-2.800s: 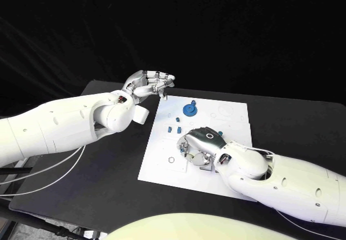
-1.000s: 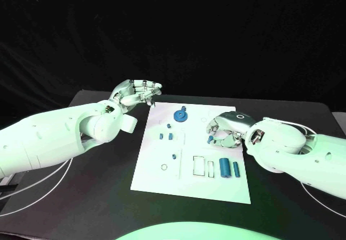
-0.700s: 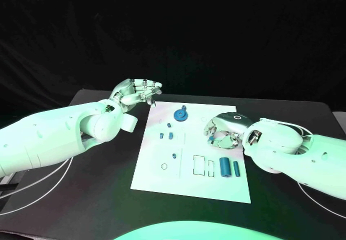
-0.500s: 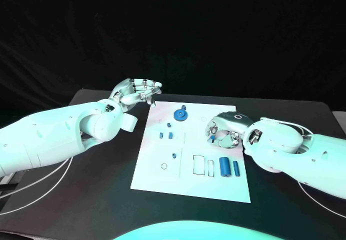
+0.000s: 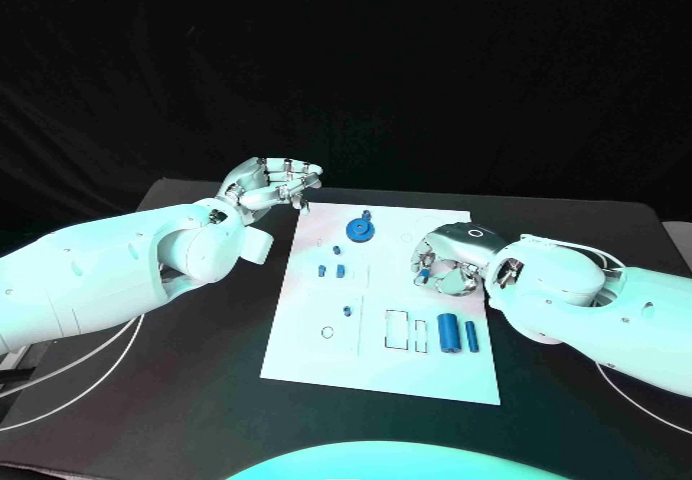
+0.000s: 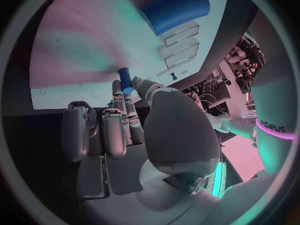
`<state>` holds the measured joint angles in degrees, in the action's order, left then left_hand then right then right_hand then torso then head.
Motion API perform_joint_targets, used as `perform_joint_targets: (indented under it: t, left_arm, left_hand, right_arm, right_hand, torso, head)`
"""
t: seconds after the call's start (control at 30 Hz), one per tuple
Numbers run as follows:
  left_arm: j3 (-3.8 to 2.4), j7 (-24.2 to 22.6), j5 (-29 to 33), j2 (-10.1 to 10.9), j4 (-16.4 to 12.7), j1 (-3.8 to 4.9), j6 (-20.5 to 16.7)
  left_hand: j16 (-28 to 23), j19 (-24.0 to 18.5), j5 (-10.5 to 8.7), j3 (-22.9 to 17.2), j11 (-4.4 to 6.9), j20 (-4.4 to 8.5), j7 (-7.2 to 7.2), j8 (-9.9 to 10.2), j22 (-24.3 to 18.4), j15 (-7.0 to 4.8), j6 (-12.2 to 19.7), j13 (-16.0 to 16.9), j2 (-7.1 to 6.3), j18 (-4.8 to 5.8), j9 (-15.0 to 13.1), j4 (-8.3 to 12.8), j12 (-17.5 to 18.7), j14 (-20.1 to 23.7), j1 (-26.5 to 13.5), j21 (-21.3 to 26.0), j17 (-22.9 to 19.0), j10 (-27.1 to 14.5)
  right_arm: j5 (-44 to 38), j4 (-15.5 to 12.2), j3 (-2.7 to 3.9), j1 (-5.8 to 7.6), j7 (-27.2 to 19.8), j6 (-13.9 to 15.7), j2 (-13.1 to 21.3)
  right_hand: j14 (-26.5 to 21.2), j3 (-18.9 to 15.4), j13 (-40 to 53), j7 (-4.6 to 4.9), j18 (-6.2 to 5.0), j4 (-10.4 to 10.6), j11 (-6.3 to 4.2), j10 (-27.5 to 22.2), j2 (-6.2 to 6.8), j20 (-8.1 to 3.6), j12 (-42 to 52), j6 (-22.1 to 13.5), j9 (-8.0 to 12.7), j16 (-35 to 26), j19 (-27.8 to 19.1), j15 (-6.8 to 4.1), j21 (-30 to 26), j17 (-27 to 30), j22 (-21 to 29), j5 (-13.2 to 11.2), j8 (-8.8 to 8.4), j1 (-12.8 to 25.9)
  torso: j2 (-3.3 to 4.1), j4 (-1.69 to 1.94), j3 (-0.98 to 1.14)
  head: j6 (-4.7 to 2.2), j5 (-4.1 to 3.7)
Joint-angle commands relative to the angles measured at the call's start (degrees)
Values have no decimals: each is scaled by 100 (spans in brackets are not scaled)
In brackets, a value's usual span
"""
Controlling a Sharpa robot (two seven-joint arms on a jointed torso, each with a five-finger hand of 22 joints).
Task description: Assemble the parts on the task board
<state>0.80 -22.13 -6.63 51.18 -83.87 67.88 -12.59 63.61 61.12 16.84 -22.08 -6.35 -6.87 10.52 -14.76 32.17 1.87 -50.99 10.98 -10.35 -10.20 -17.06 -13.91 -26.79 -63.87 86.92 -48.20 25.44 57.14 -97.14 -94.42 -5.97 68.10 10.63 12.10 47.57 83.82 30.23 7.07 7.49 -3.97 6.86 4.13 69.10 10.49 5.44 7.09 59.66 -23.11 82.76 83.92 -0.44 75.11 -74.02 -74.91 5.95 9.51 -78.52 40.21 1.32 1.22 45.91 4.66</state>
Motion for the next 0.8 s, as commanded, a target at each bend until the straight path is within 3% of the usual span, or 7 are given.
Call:
perform_joint_targets:
  t: [0.03, 0.8]
  left_arm:
    - [-3, -6, 27, -6, -3, 1, 99]
    - [-2, 16, 27, -7, 8, 1, 118]
  left_hand:
    - [-28, -7, 27, -39, 8, 7, 0, -29, -10, -3, 50, 11, -7, -35, 9, -11, -31, 41, -69, 27, -9, -43]
    - [-28, -7, 25, -52, 3, 2, 3, -33, -18, 2, 59, 15, 1, -35, 11, -30, -49, 42, -111, 39, -15, -61]
  right_arm:
    - [-128, -8, -8, -12, 52, -162, 11]
    - [-142, -50, -13, -16, 56, -194, 40]
  right_hand:
    - [307, 36, -10, 23, 80, 2, 8, -42, 86, -19, -42, -22, -4, 14, 71, 4, -43, 7, -722, -32, 9, 38]
    - [302, 99, -12, 8, 77, -24, 4, -54, 161, -5, -97, -163, 19, 11, 68, 9, -49, 19, -728, -38, -62, 93]
  torso:
    - [1, -3, -3]
    - [1, -3, -2]
  head:
    - [-5, 2]
    - [-4, -20]
